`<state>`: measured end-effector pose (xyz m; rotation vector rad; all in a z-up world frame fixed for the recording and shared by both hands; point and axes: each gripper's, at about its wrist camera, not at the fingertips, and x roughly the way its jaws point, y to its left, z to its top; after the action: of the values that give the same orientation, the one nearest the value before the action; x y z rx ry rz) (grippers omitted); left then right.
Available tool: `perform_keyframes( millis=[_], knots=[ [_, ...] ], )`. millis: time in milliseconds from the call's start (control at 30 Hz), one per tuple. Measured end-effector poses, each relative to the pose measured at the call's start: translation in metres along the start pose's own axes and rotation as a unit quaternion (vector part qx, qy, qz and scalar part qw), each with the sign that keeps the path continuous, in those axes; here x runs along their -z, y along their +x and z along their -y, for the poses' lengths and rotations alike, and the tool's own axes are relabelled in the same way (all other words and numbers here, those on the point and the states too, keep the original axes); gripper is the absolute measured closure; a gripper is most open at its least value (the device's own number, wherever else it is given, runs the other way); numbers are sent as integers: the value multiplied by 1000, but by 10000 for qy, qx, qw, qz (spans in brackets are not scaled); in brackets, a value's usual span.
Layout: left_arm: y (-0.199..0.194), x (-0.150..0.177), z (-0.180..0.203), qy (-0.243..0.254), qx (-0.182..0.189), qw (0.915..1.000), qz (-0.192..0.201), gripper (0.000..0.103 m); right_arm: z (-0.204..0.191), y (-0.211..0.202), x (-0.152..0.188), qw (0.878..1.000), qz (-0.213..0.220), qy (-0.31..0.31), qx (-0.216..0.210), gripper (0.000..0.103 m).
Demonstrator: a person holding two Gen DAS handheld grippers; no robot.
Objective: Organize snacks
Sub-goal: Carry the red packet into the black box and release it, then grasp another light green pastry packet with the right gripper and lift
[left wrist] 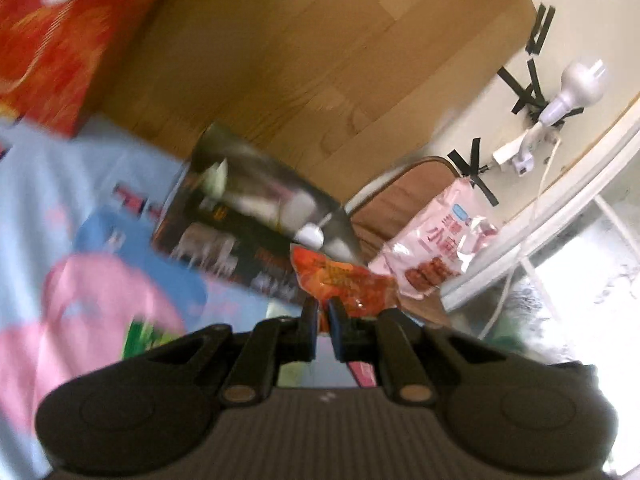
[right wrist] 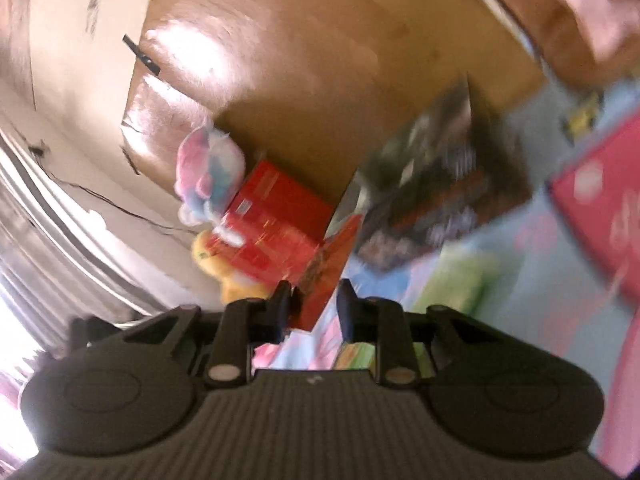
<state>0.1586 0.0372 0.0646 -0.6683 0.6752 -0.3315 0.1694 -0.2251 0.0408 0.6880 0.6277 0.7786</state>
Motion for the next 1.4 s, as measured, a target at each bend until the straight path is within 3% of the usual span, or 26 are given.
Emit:
perform_keyframes(
  millis=[133, 200, 267, 333, 367, 433, 533, 700, 833, 900, 933, 1033, 1067, 1200, 1400],
  knots=[
    [35, -30, 19, 441, -349, 9982, 187, 92, 8, 18, -37, 9975, 262, -550, 355, 74],
    [52, -40, 23, 512, -660, 9961, 270, 73, 12, 31, -51, 9941, 334, -837, 606, 67],
    [59, -40, 22, 497, -925, 9942, 246, 72, 16, 50, -60, 9856, 238, -1275, 1089, 62],
    [48, -30, 16, 526, -893, 9942, 301, 72, 18, 54, -58, 9693, 344, -1731, 1713, 57],
    [42, -24, 13, 526, -889, 9941, 329, 70, 20, 47, -55, 9666, 436, -1824, 1747, 56],
    [32, -11, 4, 516, -958, 9935, 323, 70, 30, 28, -46, 9754, 489, -1588, 1445, 54],
    [32, 10, -9, 420, -981, 9943, 0, 70, 47, 7, -26, 9860, 264, -1176, 1154, 54],
    [38, 34, -19, 137, -904, 9954, -270, 70, 67, 10, 11, 9897, -388, -593, 1243, 54],
    [53, 33, -12, 326, -1040, 9936, -282, 70, 74, 8, 27, 9937, -664, 58, 898, 54],
    [73, 29, -11, 494, -1173, 9900, -609, 70, 65, 11, 30, 9912, -709, -189, 1104, 54],
    [82, 29, -16, 323, -1258, 9884, -792, 72, 62, 15, 30, 9899, -734, -314, 1175, 55],
    [78, 39, -19, 190, -871, 9920, -890, 76, 53, 21, 31, 9872, -763, -590, 1272, 55],
    [76, 44, -18, 156, -864, 9923, -879, 82, 48, 27, 34, 9860, -770, -701, 1301, 55],
    [61, 54, -17, 53, -815, 9941, -711, 84, 40, 30, 36, 9873, -763, -826, 1121, 68],
    [9, 38, -2, 89, -438, 9990, -39, 83, -8, 19, 33, 9815, -253, -1626, 981, 69]
  ],
)
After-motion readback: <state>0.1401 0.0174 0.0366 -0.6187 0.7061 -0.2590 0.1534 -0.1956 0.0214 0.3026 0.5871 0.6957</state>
